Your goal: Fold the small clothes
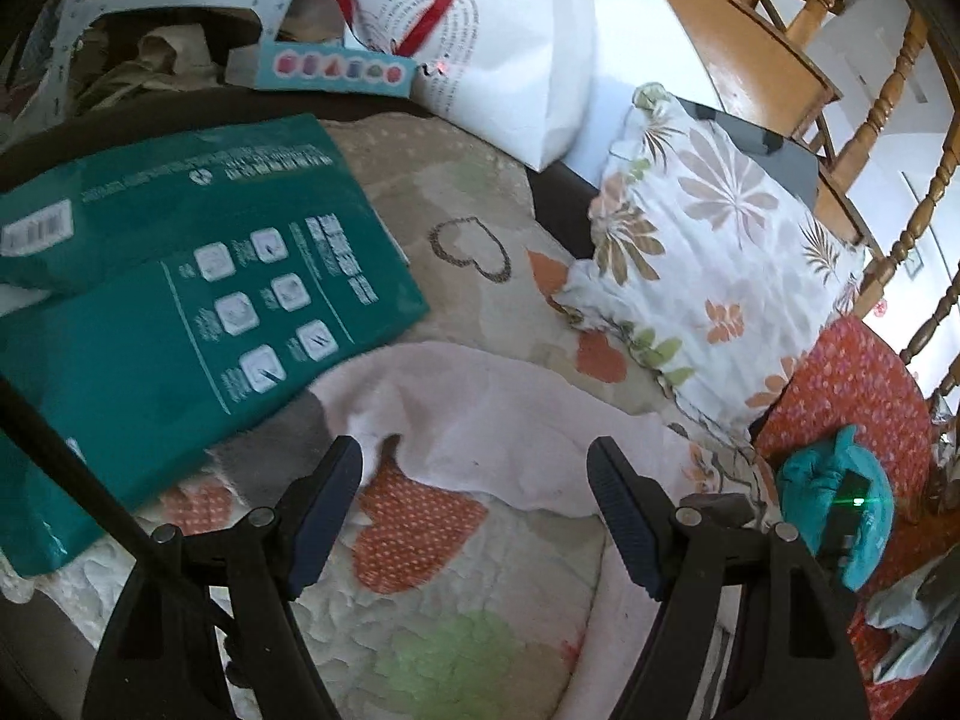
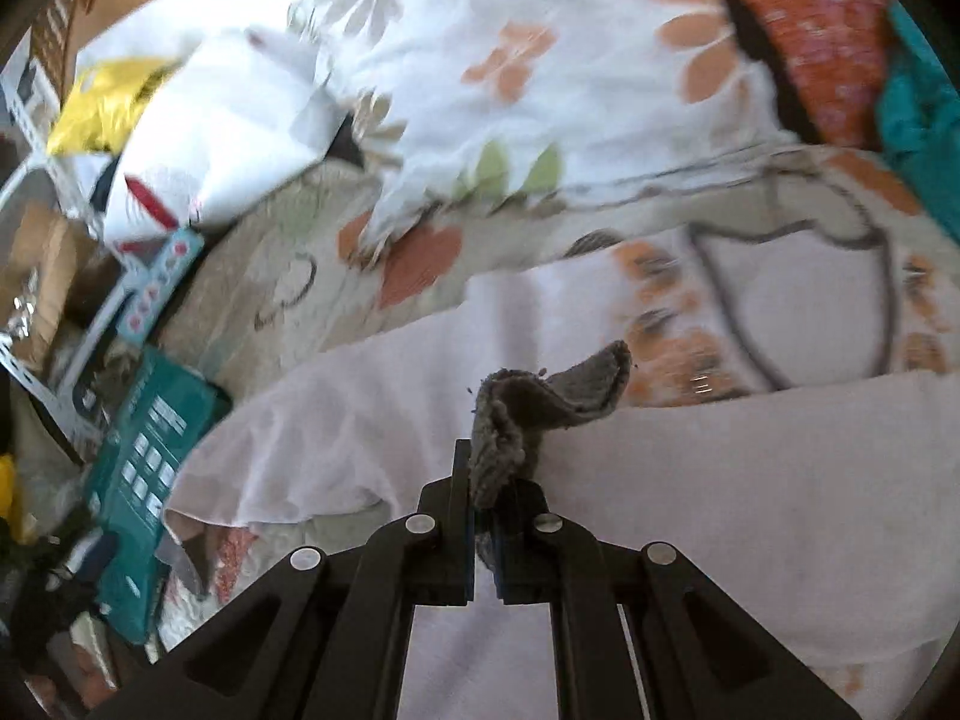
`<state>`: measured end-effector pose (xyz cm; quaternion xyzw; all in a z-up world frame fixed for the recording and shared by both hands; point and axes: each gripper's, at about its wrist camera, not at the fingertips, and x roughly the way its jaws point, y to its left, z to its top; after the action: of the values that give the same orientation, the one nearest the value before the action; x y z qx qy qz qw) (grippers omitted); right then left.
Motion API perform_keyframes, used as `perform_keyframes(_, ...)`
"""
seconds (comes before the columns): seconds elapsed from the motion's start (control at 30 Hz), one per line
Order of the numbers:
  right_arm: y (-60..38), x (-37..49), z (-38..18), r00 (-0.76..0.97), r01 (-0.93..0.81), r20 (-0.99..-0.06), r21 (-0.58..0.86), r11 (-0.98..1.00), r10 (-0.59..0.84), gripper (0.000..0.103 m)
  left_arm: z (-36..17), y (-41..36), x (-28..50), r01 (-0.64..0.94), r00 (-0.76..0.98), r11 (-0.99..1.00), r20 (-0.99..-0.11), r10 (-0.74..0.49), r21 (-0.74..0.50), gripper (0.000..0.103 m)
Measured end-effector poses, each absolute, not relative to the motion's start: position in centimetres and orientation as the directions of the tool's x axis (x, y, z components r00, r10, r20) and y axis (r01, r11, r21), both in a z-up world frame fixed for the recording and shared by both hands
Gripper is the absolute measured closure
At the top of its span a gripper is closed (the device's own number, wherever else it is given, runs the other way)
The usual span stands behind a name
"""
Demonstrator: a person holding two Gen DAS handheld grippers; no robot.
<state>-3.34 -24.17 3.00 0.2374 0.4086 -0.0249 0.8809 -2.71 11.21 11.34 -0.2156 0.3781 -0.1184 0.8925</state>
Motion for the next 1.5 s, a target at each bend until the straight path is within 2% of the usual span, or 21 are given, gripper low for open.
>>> perform_keyframes(0.13, -21.8, -1.6, 1.7, 0.613, 0.187, -0.770, 0.361, 0.914, 0.179, 0.092, 12.1, 13.1, -2.9, 0.000, 0.726, 0.891, -0.612, -0.313, -0.455, 0.027)
perform_keyframes(0.27, -19.4, -1.5, 2.4, 0.620, 0.103, -0.739, 0.411, 0.906, 0.265, 0.073, 12.9, 16.3, -3.5, -0.096, 0.771, 0.875, -0.591, -0.236, -0.474, 0.027)
perform_keyframes(0.43, -13.3, -1.5, 4.6, 0.618, -0.053, -0.713, 0.382, 0.923, 0.331, 0.070, 13.9, 21.0, -5.2, -0.260, 0.825, 0.836, -0.561, -0.068, -0.484, 0.027)
perform_keyframes(0.5, -9.5, -1.5, 5.1, 0.601, -0.148, -0.707, 0.360, 0.921, 0.372, 0.065, 14.1, 22.4, -5.8, -0.309, 0.832, 0.823, -0.554, -0.008, -0.477, 0.027)
perform_keyframes(0.57, -6.5, -1.6, 5.4, 0.589, -0.217, -0.704, 0.335, 0.917, 0.396, 0.054, 14.2, 23.4, -6.2, -0.346, 0.833, 0.809, -0.553, 0.031, -0.476, 0.027)
perform_keyframes(0.73, 2.8, -2.6, 6.2, 0.587, -0.453, -0.721, 0.085, 0.887, 0.369, 0.047, 13.9, 25.7, -6.6, -0.393, 0.822, 0.779, -0.567, 0.059, -0.489, 0.027)
perform_keyframes(0.9, 7.9, -5.0, 4.1, 0.598, -0.585, -0.745, -0.154, 0.797, 0.295, 0.047, 13.8, 27.4, -7.1, -0.416, 0.826, 0.735, -0.560, 0.060, -0.535, 0.027)
perform_keyframes(1.1, 11.7, -4.6, 0.9, 0.616, -0.618, -0.750, -0.269, 0.739, 0.242, 0.049, 13.5, 28.2, -7.1, -0.425, 0.824, 0.714, -0.564, 0.050, -0.557, 0.026)
perform_keyframes(1.13, 11.9, -3.9, 0.2, 0.628, -0.599, -0.750, -0.295, 0.745, 0.208, 0.051, 13.4, 28.1, -7.0, -0.425, 0.822, 0.715, -0.568, 0.046, -0.556, 0.026)
perform_keyframes(1.17, 11.9, -3.2, -0.3, 0.634, -0.578, -0.753, -0.309, 0.755, 0.177, 0.068, 13.3, 28.0, -6.9, -0.424, 0.819, 0.717, -0.572, 0.043, -0.553, 0.026)
perform_keyframes(1.23, 11.0, -1.2, -1.4, 0.600, -0.534, -0.787, -0.260, 0.805, 0.144, 0.093, 13.2, 27.7, -6.8, -0.421, 0.818, 0.725, -0.574, 0.044, -0.546, 0.026)
perform_keyframes(1.33, 8.8, -0.1, 0.1, 0.568, -0.470, -0.796, -0.107, 0.876, 0.208, 0.096, 13.5, 26.5, -6.5, -0.403, 0.821, 0.753, -0.568, 0.048, -0.519, 0.026)
perform_keyframes(1.5, 1.6, -1.0, 7.0, 0.633, -0.330, -0.698, 0.148, 0.933, 0.334, 0.096, 13.5, 24.2, -6.1, -0.350, 0.822, 0.804, -0.569, 0.018, -0.480, 0.026)
